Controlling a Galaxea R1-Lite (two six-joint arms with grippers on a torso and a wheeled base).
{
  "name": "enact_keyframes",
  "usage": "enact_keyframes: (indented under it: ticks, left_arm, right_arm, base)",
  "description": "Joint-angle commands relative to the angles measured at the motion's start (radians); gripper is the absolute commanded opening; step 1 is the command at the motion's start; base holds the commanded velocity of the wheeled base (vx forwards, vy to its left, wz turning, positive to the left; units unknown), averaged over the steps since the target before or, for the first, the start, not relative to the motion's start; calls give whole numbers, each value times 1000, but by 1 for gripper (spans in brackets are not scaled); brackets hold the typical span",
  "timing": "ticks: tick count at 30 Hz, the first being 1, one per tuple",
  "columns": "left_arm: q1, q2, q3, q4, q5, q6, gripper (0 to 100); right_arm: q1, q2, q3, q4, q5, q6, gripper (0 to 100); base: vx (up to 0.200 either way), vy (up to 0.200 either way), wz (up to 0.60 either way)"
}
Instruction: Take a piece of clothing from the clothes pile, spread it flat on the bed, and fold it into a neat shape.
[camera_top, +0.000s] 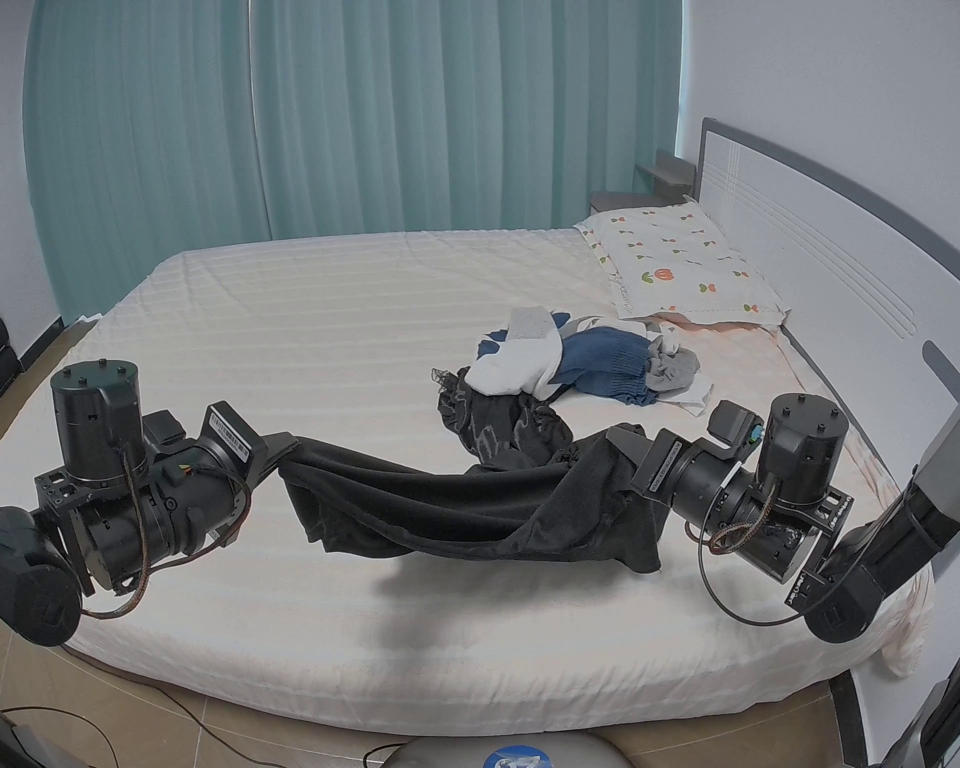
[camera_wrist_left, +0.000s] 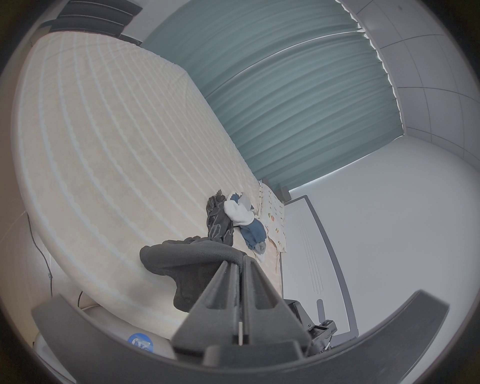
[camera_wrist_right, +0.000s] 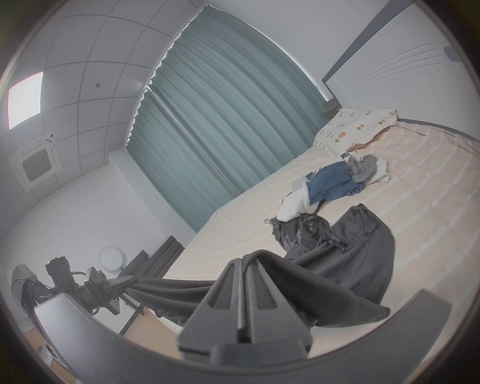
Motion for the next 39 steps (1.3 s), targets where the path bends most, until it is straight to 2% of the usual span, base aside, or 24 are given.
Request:
enact_keyframes:
  ticks: [1,16,21,33,39]
  left_arm:
    - [0,-34,4,3,-1,1,0]
    - [2,-33,4,3,0,1,0]
    - [16,-36,-1,5,0,10,0]
    - [17,-39,-1,8,2,20,0]
    - [17,-39,-1,8,2,20,0]
  right_arm:
    - [1,5,-16,-4,6,-11,0]
    - [24,1,-21,-6,-5,-21,0]
    - [24,-5,-21,-7,-7,-57,0]
    - [45,-5,-22,-33,-5,-76,0]
    - [45,1,-30,-33,-4,-79,0]
  base:
    - [0,200,0]
    - [0,200,0]
    - [0,200,0]
    - [0,200,0]
    - [-200,200,0]
